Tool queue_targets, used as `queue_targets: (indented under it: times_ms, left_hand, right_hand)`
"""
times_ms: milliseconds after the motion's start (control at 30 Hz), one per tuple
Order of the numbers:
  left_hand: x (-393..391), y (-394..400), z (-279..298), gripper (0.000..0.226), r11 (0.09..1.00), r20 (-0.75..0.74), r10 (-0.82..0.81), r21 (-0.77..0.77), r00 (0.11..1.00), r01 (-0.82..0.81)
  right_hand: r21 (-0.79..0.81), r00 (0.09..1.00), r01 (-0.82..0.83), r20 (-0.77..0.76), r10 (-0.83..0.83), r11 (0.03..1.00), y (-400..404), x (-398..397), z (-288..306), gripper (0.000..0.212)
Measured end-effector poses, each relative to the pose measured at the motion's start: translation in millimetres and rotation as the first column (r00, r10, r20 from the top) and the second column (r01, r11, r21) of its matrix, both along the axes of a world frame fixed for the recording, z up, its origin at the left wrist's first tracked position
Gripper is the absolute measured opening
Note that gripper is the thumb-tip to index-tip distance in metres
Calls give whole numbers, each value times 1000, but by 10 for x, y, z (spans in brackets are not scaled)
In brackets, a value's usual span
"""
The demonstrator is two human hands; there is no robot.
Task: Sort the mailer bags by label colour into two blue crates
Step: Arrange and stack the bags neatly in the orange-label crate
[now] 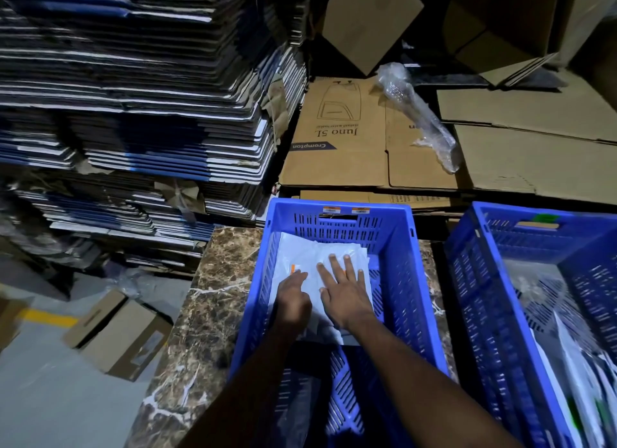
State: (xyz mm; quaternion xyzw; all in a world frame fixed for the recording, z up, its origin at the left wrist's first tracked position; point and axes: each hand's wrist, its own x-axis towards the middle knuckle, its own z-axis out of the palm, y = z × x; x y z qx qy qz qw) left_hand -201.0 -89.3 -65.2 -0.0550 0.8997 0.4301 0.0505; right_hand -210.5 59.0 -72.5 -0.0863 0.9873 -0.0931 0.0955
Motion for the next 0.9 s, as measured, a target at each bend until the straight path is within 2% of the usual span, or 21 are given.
queue_targets:
  times_ms: [233,333,467,533,600,667,733,800,867,900]
  left_hand:
    - [32,-31,192,52,999,44,-39,-19,998,40]
    - [47,-43,295,51,997,50,-72,-35,996,74]
    - [104,-98,419,55,979,54,-110,-169,992,117]
    - [168,-132,462,59,949,84,-176,-250,981,192]
    - [260,-158,506,60,909,97,-235,-331,967,254]
    - [381,-179,559,56,878,70,-296,-374,953,300]
    - [524,-226,644,56,893,2,-341,-312,940,325]
    - [655,-323,772,55,926,-116,-348,-197,930,322]
    - [778,-437,904,51,943,-241,-326,-150,914,297]
    - [832,-497,953,50,946,-280,-318,-157,906,283]
  right_hand:
    - [22,999,-28,17,28,999,45,-38,1,58]
    - [-43,1000,-13,-22,12,999,80,14,136,58]
    - [-139,995,64,-69,-75,988,87,185,319,55]
    - [-148,974,135,-163,-158,980,68,332,415,49]
    - [-127,918,210,-315,-240,969,-5,544,511,34]
    - [-115,895,226,-369,-253,967,-97,814,573,25]
    - [-110,955,178,-221,-198,978,-204,1042,574,22]
    - [-83,996,86,36,-83,993,-279,1153,445,29]
    - [-13,954,-13,300,16,1000,-358,1210,273,45]
    - [24,928,-56,369,43,998,-406,1249,190,57]
